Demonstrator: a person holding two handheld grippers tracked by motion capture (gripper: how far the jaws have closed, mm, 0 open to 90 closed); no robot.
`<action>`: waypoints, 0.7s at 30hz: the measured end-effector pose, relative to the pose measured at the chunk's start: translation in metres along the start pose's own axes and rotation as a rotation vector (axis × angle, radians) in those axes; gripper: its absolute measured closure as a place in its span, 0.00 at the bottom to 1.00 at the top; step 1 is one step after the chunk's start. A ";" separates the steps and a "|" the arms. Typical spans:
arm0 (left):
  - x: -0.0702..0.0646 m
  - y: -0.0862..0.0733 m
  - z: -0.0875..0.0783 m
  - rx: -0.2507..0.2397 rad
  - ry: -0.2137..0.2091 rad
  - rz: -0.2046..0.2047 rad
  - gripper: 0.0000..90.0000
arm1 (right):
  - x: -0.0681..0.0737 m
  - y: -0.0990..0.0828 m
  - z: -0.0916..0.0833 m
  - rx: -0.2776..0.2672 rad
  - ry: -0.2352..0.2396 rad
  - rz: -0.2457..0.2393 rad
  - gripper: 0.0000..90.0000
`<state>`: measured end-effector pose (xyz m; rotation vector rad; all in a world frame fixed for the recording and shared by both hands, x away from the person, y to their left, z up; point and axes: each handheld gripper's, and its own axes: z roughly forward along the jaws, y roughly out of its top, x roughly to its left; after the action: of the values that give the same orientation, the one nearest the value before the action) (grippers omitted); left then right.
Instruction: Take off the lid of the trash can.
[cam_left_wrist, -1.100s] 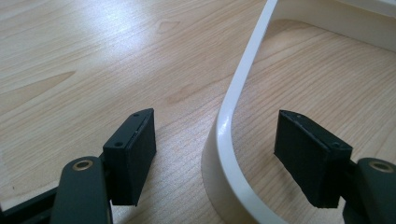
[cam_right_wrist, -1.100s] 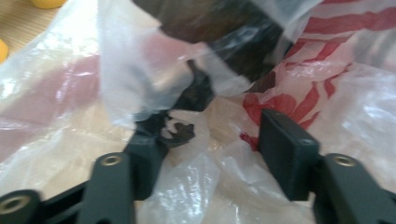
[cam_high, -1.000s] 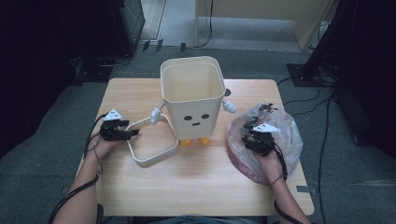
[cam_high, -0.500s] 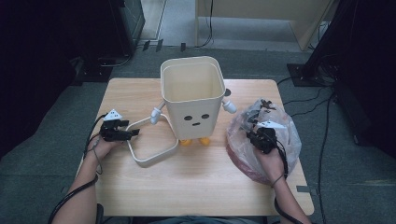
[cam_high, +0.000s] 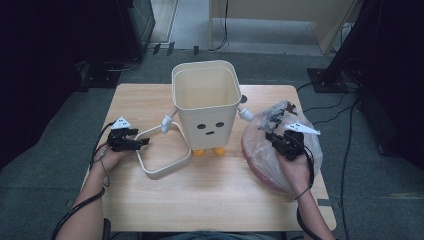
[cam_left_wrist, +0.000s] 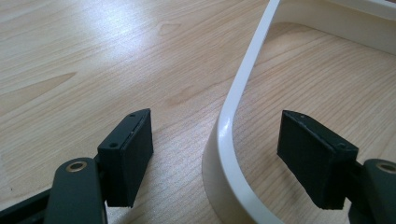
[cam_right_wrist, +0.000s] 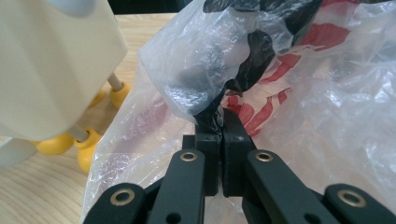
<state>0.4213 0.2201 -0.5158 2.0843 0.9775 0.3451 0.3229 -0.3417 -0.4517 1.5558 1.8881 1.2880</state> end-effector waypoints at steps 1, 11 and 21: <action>0.000 0.000 0.000 0.001 0.001 0.001 0.30 | 0.000 0.001 -0.001 -0.003 0.002 0.002 0.99; -0.002 0.001 0.001 0.005 0.009 0.016 0.28 | -0.003 0.010 -0.016 -0.025 0.010 0.015 0.99; -0.003 0.001 0.002 0.010 0.015 0.026 0.27 | -0.003 0.016 -0.025 -0.023 0.021 0.011 0.99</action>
<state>0.4205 0.2167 -0.5160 2.1077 0.9638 0.3695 0.3140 -0.3549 -0.4263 1.5491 1.8733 1.3315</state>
